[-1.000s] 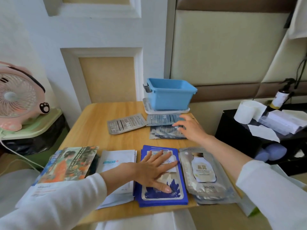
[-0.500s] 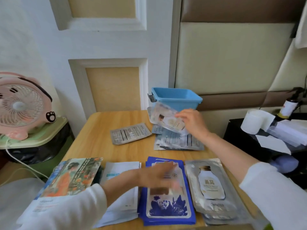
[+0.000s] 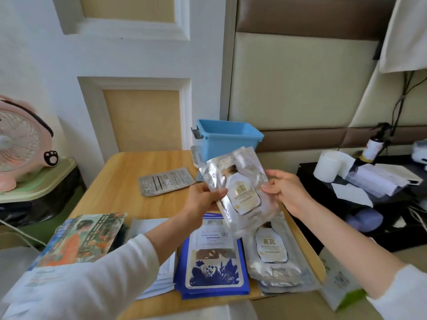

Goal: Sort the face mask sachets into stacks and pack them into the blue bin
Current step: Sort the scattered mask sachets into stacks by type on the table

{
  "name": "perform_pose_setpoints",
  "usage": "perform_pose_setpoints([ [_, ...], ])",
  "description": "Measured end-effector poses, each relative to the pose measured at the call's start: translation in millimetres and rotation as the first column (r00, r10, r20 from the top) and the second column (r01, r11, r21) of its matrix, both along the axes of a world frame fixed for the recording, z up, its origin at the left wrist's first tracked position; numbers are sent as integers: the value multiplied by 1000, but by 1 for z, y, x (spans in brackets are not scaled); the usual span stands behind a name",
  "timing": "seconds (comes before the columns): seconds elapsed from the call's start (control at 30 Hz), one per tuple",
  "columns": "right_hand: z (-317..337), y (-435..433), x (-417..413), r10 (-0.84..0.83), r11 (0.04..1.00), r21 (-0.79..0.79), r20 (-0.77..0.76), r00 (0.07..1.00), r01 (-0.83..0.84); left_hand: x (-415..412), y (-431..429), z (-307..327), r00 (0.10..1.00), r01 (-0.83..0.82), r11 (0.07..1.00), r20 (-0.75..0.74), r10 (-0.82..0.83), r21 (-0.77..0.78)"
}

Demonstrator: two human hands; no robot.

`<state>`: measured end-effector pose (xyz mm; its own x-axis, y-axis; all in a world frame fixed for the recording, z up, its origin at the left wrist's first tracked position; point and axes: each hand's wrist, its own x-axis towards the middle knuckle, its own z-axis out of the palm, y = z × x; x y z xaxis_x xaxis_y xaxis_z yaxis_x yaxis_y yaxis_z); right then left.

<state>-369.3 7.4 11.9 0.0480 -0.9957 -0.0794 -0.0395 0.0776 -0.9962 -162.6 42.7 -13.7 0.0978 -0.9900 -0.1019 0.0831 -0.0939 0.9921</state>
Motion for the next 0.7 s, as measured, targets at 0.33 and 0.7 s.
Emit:
perform_pose_setpoints([
  [0.33, -9, -49, 43, -90, 996, -13, -115, 989, 89, 45, -37, 23, 743, -132, 936, 592, 312, -327],
  [0.7, 22, -47, -10, 261, 962, -50, -95, 961, -267, -16, 0, 34, 921, 262, 962, 277, -273, 77],
])
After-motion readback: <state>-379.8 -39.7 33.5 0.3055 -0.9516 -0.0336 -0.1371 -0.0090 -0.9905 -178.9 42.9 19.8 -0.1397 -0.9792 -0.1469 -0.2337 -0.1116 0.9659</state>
